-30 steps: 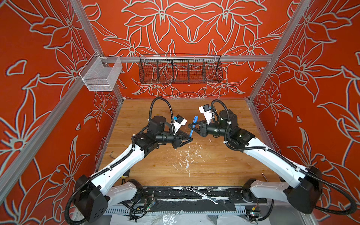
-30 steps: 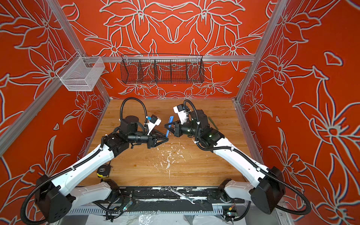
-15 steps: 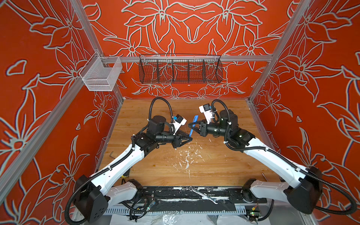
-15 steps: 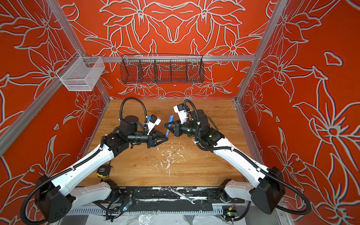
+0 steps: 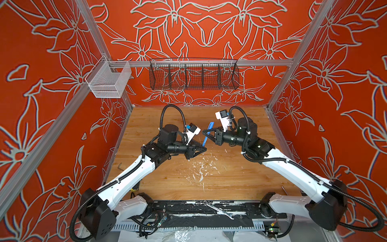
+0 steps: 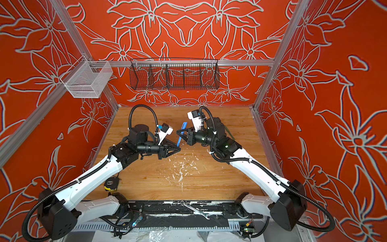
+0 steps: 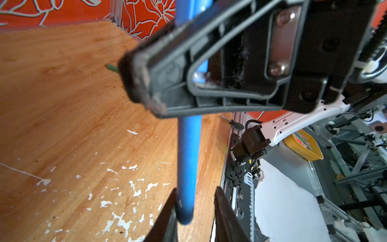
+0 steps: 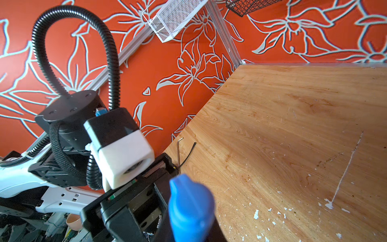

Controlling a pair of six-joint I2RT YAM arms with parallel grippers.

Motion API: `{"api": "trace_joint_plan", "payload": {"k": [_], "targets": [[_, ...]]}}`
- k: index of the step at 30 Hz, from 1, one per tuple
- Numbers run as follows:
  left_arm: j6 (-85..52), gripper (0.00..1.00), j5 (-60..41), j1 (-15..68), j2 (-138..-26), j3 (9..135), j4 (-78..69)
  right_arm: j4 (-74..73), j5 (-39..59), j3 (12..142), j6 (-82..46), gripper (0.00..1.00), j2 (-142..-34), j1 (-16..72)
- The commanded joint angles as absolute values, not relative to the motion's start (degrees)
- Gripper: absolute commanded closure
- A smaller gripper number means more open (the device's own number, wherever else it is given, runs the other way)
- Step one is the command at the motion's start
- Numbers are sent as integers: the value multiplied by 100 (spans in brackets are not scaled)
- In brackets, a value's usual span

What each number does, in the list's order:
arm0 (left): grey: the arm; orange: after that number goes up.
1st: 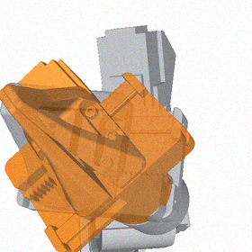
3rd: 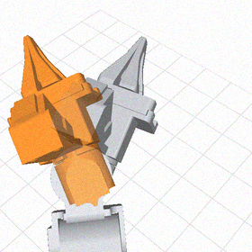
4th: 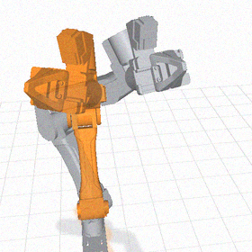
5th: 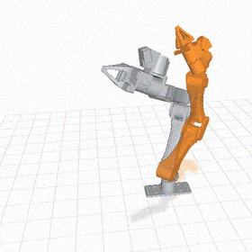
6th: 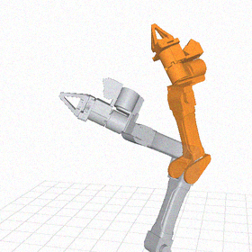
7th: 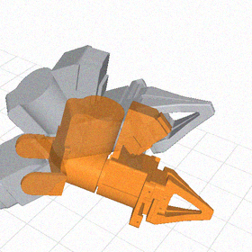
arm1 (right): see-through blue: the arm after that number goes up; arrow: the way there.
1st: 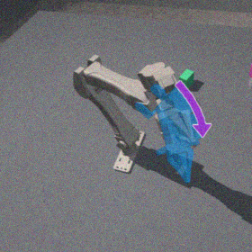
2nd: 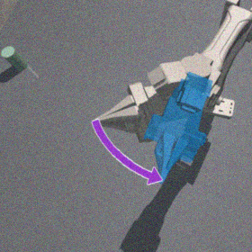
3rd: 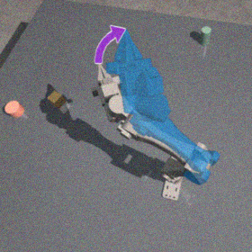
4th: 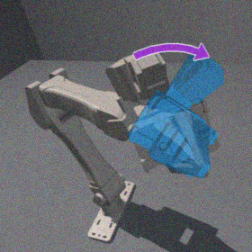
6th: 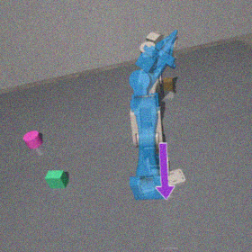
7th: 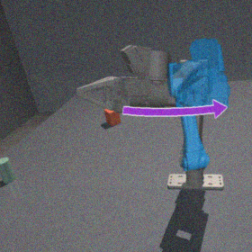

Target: Insert the pens into the pen caps

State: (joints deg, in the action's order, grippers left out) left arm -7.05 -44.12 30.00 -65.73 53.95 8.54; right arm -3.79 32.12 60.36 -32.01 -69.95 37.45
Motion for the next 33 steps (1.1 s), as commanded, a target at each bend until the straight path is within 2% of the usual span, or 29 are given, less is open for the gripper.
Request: {"api": "trace_joint_plan", "payload": {"k": [1, 8, 10, 15, 17, 22, 28, 33], "targets": [[-650, 72, -4476, 2997, -6419, 5462, 769, -583, 3347, 6099, -3300, 100, -7004, 3727], [-629, 73, -4435, 2997, -6359, 5475, 749, -545, 3478, 6113, -3307, 100, -7075, 3727], [-631, 67, -4421, 2997, -6363, 5476, 750, -569, 3501, 6100, -3338, 100, -7097, 3725], [-640, 67, -4447, 2997, -6418, 5493, 737, -623, 3542, 6080, -3377, 100, -7137, 3722], [-633, 71, -4456, 2997, -6419, 5499, 741, -678, 3512, 6050, -3380, 100, -7112, 3727], [-615, 73, -4426, 3000, -6416, 5493, 756, -840, 3479, 5995, -3464, 100, -7050, 3726], [-624, 88, -4404, 2999, -6416, 5489, 703, -861, 3570, 5994, -3506, 100, -7098, 3726], [-624, 97, -4361, 2988, -6416, 5510, 685, -757, 3603, 6020, -3429, 100, -7108, 3727]]}}
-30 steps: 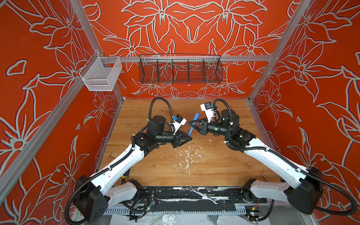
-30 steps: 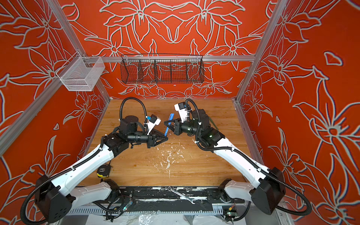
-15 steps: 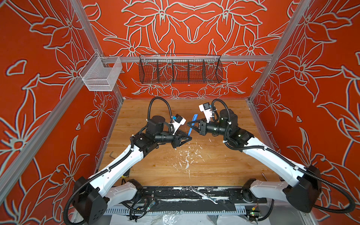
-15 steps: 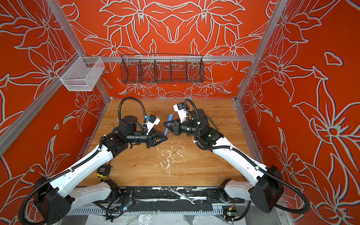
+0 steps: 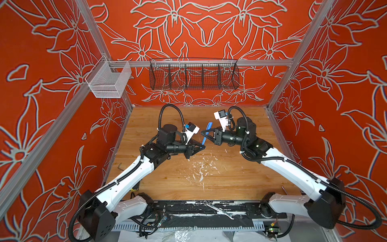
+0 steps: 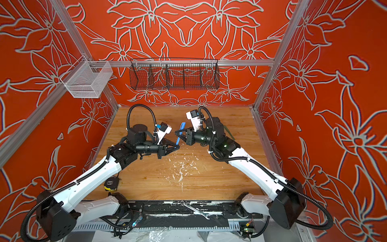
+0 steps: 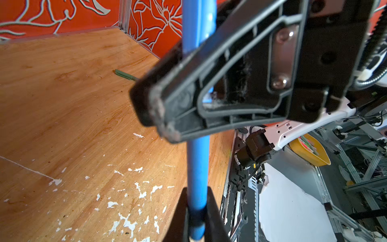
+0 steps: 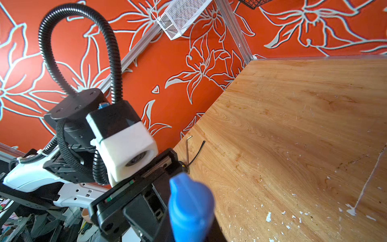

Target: Insert the pens into the pen caps

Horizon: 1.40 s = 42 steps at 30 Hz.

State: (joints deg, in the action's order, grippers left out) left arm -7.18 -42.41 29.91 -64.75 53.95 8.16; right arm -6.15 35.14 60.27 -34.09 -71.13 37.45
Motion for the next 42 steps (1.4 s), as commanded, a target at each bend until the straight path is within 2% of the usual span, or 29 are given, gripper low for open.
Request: {"api": "trace_joint_plan", "payload": {"k": [1, 7, 8, 9, 10, 12, 15, 17, 21, 27, 42], "targets": [[-624, 98, -4351, 2988, -6417, 5511, 688, -734, 3610, 6021, -3402, 100, -7102, 3727], [-633, 100, -4179, 2980, -6434, 5511, 701, -374, 3382, 6003, -3161, 100, -6947, 3727], [-625, 100, -4167, 2986, -6434, 5514, 695, -304, 3338, 6003, -3111, 92, -6914, 3726], [-616, 100, -4159, 2980, -6447, 5511, 710, -221, 3271, 5994, -3075, 81, -6878, 3725], [-615, 100, -4129, 2980, -6451, 5515, 720, -142, 3257, 5986, -3039, 76, -6836, 3730], [-598, 100, -4076, 2971, -6477, 5511, 746, -7, 3198, 5962, -2991, 74, -6743, 3727], [-611, 100, -4002, 2971, -6520, 5438, 680, 82, 3068, 5872, -2985, 57, -6503, 3727], [-616, 100, -3965, 2969, -6560, 5401, 651, 243, 2963, 5855, -2936, 55, -6346, 3725], [-607, 100, -3990, 2962, -6572, 5329, 589, 612, 2826, 5875, -2832, 45, -6135, 3719], [-572, 100, -3902, 2965, -6312, 5051, 431, 920, 2562, 6142, -2692, 41, -5914, 3508], [-589, 100, -4009, 2963, -6221, 4925, 312, 430, 3476, 6646, -2846, 37, -6706, 3140]]}}
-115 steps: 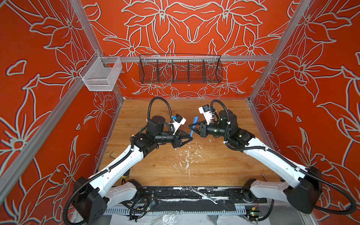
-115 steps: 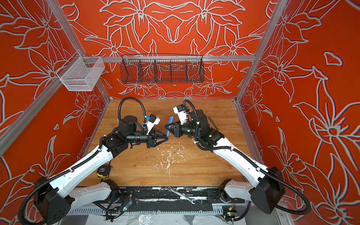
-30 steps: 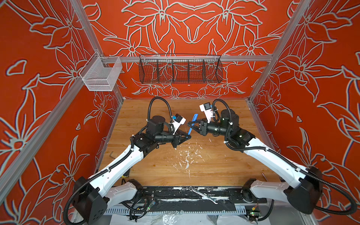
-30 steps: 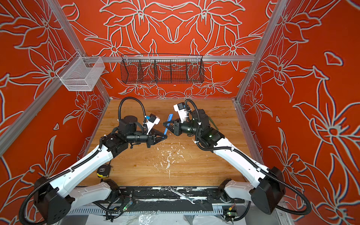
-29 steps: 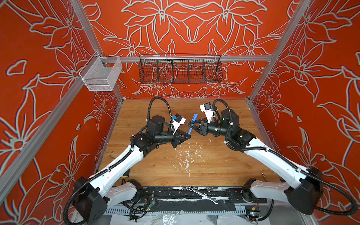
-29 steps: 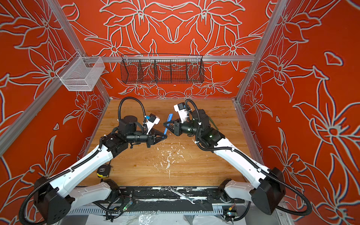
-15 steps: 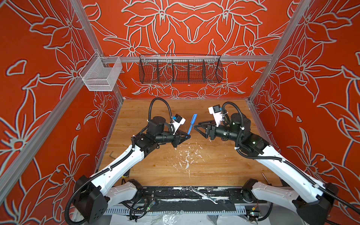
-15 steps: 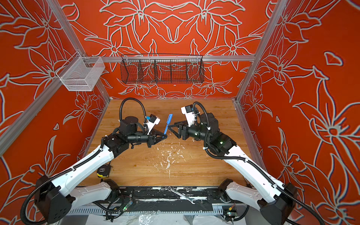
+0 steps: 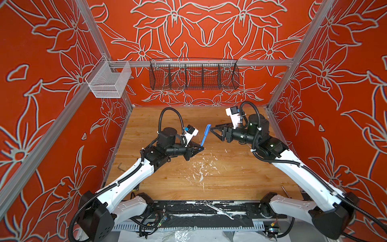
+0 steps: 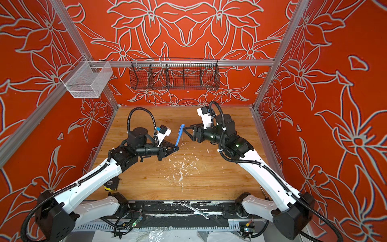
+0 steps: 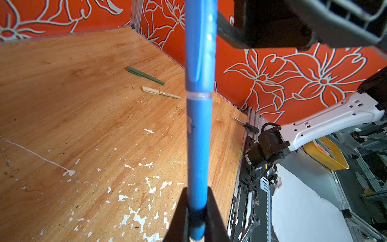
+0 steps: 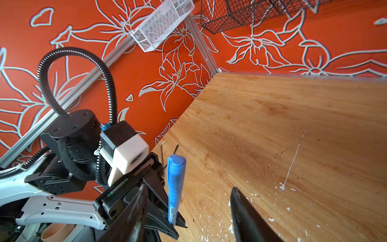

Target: Insert the pens into the pen caps

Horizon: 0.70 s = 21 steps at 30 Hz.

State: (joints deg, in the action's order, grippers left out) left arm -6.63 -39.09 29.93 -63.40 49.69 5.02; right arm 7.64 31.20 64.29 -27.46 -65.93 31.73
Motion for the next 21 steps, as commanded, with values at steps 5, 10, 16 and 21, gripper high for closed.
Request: {"api": "trace_joint_plan", "payload": {"k": [5, 10, 16, 21], "targets": [[-580, 100, -4040, 2966, -6217, 4924, 357, 126, 3664, 6662, -2953, 37, -6927, 3144], [-580, 100, -4033, 2964, -6216, 4928, 374, -122, 3772, 6688, -3049, 37, -7038, 3136], [-556, 100, -4039, 2966, -6249, 4957, 377, -141, 3849, 6818, -3044, 40, -7176, 3141], [-562, 100, -4077, 2964, -6262, 4972, 362, -65, 3823, 6941, -2983, 44, -7276, 3143]]}}
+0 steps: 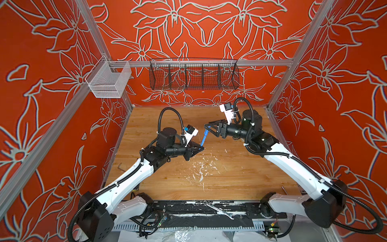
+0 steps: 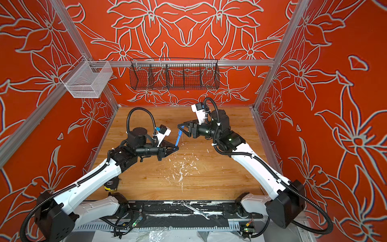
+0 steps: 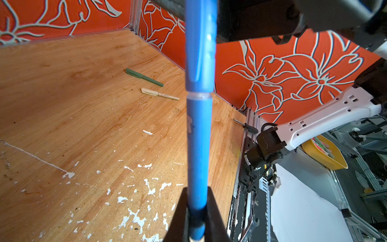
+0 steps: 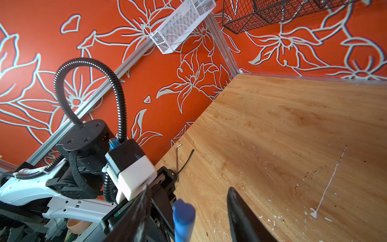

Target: Insert the pens into the pen caps

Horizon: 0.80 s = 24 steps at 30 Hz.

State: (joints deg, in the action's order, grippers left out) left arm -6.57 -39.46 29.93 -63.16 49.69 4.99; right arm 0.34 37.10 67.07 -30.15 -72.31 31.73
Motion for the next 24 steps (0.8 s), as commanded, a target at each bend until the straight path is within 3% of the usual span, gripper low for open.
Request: {"api": "trace_joint_plan", "payload": {"k": [1, 7, 17, 24], "targets": [[-562, 100, -4076, 2967, -6250, 4969, 364, -30, 3815, 6967, -2958, 45, -7304, 3137], [-549, 100, -4052, 2969, -6205, 4968, 409, -65, 3909, 7049, -2994, 57, -7425, 3146], [-752, 100, -3774, 2962, -6305, 5077, 291, -184, 3960, 6903, -3115, 98, -7494, 3140], [-1035, 100, -3301, 2954, -6651, 5616, -27, -478, 3937, 6478, -3359, 100, -7490, 3146]]}}
